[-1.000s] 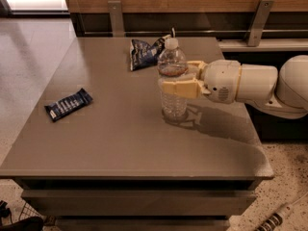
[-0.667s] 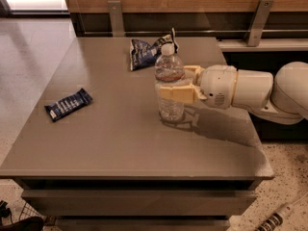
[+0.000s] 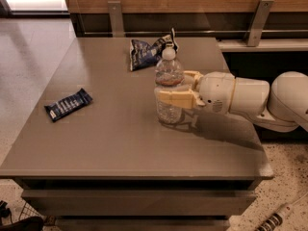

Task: Place water bottle upright

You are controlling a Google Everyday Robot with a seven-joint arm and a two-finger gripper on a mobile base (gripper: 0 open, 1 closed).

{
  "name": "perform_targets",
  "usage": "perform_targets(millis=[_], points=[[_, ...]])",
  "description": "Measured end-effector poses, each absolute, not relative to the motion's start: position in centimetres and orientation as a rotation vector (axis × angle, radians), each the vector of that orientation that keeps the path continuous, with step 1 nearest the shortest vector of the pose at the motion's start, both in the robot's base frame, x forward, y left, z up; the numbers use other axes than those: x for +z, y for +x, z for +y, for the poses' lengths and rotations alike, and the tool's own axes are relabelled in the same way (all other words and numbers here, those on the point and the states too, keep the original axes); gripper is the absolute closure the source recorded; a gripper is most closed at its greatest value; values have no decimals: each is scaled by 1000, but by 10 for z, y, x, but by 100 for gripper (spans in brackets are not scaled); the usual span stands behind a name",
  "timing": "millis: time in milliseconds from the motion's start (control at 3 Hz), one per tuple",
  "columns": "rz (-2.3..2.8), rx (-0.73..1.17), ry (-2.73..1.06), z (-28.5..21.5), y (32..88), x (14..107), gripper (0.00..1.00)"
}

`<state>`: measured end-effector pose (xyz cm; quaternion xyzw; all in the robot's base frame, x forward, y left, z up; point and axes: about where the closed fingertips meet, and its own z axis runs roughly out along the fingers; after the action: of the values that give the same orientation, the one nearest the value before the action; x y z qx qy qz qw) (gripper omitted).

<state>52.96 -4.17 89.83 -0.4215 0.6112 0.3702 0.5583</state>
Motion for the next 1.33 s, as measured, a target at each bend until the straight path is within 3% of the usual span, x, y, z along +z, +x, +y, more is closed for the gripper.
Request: perform_targets(millis=[333, 1000, 1333], points=[[1442, 873, -994, -42, 530, 902, 88], [1441, 873, -995, -42, 530, 903, 42], [1441, 875, -996, -40, 529, 903, 11]])
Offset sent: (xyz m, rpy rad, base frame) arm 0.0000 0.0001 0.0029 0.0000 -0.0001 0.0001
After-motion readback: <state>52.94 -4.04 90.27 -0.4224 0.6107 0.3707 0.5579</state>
